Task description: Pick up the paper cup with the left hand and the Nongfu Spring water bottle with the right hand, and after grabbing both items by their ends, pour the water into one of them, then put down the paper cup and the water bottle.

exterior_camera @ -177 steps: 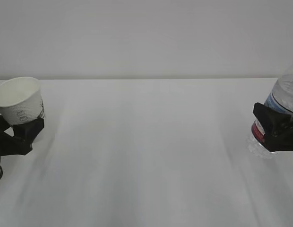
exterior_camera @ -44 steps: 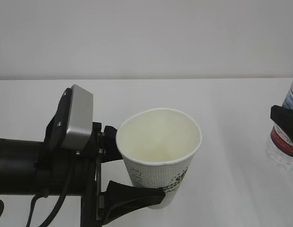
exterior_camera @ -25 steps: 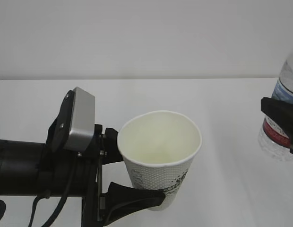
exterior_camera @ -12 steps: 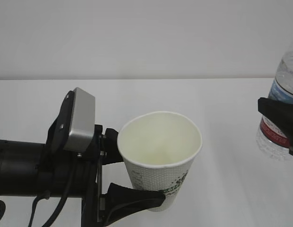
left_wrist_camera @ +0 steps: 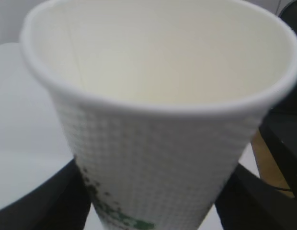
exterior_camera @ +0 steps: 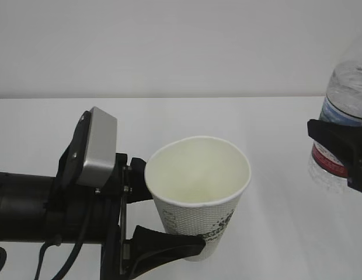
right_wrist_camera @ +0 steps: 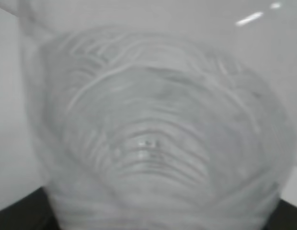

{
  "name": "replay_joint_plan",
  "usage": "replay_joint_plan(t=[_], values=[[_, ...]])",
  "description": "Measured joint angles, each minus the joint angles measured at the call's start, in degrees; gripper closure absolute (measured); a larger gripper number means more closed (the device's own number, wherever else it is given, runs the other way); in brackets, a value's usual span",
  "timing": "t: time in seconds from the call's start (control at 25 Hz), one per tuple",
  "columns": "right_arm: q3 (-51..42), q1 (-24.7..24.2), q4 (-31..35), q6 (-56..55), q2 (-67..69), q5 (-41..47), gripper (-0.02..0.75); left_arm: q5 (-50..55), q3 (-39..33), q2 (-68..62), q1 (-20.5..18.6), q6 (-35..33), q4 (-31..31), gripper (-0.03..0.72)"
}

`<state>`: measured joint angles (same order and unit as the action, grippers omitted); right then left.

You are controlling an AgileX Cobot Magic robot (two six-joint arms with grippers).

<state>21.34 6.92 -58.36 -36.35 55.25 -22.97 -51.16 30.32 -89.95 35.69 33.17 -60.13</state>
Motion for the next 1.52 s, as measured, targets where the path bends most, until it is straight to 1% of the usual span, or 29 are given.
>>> replay_joint_plan(t=[0.36, 0.64, 0.88, 1.52], values=[[4.8, 0.4, -5.8, -1.8, 4.2, -1.5, 0.256, -0.2, 0.0, 0.0, 0.0, 0.0, -0.1, 0.143], [7.0, 5.9, -7.8, -2.0, 7.5, -1.6, 0.256, -0.6, 0.0, 0.0, 0.0, -0.1, -0.2, 0.143], [8.6, 8.8, -9.8, -2.0, 8.7, 0.0, 0.256, -1.0, 0.0, 0.0, 0.0, -0.1, -0.2, 0.143], [10.3, 9.2, -13.1, -2.1, 8.8, -1.8, 0.256, -1.8, 0.0, 0.0, 0.0, -0.1, -0.7, 0.144]])
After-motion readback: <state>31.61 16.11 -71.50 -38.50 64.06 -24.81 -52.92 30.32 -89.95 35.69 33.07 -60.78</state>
